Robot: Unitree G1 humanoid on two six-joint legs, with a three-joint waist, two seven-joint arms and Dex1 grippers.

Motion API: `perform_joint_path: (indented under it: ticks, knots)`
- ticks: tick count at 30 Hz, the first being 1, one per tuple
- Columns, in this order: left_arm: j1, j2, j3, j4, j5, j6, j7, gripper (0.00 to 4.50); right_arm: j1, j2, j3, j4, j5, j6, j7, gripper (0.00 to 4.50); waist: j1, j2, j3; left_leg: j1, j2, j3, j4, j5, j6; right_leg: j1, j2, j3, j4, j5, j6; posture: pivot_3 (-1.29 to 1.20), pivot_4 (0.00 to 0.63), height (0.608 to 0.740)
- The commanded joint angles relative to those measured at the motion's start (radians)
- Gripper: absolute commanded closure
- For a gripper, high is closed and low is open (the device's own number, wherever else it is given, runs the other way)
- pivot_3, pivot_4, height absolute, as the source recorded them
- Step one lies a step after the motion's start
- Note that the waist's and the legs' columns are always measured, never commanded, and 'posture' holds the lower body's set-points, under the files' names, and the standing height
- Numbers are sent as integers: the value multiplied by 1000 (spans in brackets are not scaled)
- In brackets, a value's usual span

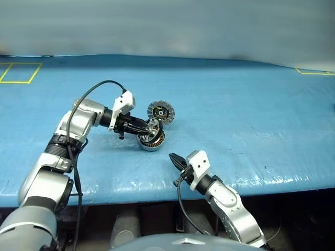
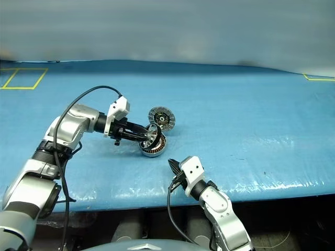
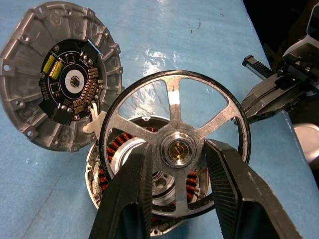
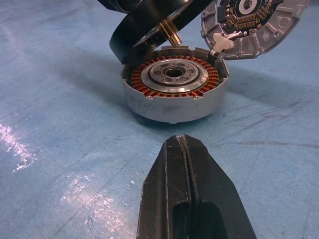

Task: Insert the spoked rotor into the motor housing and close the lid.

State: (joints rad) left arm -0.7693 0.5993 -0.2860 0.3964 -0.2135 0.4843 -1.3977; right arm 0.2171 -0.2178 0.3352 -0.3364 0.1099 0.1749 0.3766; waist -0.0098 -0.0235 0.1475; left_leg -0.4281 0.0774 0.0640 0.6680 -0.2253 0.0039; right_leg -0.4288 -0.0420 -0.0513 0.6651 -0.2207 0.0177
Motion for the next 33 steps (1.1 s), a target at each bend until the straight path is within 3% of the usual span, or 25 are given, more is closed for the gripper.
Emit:
perform_joint_path:
  ticks: [1, 27, 33]
  knots:
    - [-35, -5, 1, 19, 22, -33, -2, 3150, 2, 11, -5, -34, 2, -19, -5, 4500, 0, 0, 0, 0, 0, 0, 0, 0, 0, 0, 0, 0, 0, 0, 0, 0, 150, 740]
    - [-84, -49, -53, 87, 128, -89, -27, 3150, -10, 33, -6, -25, -28, 9, -26, 4500, 6, 0, 0, 0, 0, 0, 2, 0, 0, 1, 6, 10, 0, 0, 0, 0, 150, 740]
    - [-107, -62, -17, 80, 100, -86, -48, 1203, -10, 34, -11, -24, -25, 10, -33, 4500, 2, 0, 0, -1, 0, 0, 3, 0, 0, 1, 7, 11, 0, 0, 0, 0, 150, 740]
